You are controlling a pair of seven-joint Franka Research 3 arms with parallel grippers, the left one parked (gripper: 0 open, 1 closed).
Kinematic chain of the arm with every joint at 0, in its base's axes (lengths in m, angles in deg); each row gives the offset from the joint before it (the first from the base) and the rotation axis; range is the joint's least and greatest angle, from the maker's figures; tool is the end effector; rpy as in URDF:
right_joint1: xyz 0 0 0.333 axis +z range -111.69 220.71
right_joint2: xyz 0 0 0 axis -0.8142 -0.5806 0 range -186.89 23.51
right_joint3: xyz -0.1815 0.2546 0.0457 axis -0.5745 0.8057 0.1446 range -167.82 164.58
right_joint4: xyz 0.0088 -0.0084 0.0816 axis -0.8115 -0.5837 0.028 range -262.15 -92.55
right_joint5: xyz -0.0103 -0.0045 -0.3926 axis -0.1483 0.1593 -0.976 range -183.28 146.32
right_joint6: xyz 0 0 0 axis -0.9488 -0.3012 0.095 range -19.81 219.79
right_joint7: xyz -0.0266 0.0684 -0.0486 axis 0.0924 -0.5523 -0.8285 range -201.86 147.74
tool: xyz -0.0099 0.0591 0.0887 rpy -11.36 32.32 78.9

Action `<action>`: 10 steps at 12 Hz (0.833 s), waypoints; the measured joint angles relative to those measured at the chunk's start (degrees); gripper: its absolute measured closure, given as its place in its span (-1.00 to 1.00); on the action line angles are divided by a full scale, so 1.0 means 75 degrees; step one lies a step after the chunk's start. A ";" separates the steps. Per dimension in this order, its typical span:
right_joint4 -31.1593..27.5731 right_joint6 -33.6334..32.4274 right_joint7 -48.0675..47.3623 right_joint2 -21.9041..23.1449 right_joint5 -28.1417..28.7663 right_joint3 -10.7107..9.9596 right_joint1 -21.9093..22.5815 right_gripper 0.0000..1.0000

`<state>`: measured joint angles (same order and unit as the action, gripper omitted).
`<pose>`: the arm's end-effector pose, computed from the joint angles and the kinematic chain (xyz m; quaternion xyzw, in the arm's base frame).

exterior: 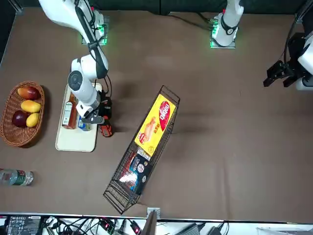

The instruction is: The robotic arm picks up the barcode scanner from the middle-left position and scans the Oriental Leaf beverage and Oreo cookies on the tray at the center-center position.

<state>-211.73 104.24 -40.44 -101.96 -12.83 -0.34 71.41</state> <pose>0.5354 0.1737 0.2257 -0.9992 0.0006 -0.0177 0.0364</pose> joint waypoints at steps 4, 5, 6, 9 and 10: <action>-0.0005 0.0026 -0.0005 -0.0022 0.0000 0.0000 0.0003 -0.18; -0.0005 0.0042 -0.0005 -0.0021 0.0000 0.0000 0.0004 -0.40; 0.0001 0.0053 -0.0006 -0.0018 0.0000 0.0000 0.0004 -0.63; 0.0067 -0.0060 -0.0009 0.0113 0.0000 -0.0021 0.0003 -1.00; 0.0132 -0.0290 -0.0013 0.0218 0.0000 -0.0049 -0.0005 -1.00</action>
<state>-210.74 102.06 -40.54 -100.33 -12.83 -0.71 71.37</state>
